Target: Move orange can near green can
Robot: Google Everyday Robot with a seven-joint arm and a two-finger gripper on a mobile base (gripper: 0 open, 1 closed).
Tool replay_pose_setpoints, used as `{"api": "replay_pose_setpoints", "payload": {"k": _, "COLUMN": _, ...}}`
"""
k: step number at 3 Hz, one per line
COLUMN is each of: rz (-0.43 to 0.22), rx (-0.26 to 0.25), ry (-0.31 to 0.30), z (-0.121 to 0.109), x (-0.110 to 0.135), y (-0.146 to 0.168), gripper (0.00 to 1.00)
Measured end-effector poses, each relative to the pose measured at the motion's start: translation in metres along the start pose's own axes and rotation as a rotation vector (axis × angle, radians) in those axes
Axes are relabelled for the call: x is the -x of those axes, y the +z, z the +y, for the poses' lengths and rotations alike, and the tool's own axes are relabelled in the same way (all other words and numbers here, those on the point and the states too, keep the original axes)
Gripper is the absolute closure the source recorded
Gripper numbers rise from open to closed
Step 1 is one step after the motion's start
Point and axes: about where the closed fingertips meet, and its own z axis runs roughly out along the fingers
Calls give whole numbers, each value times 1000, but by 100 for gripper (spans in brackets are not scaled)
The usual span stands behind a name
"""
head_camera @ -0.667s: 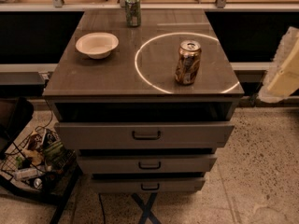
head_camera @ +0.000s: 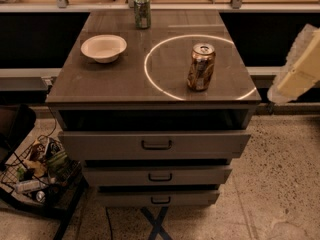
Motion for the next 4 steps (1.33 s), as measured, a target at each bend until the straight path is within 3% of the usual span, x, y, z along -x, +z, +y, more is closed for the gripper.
{"api": "replay_pose_setpoints", "payload": {"k": 2, "rz": -301, "rx": -62, "ry": 264, "z": -39, "x": -1, "y": 47, "gripper": 0}}
{"api": "replay_pose_setpoints", "payload": {"k": 4, "rz": -535, "rx": -130, "ry": 412, "z": -44, "x": -25, "y": 109, "gripper": 0}}
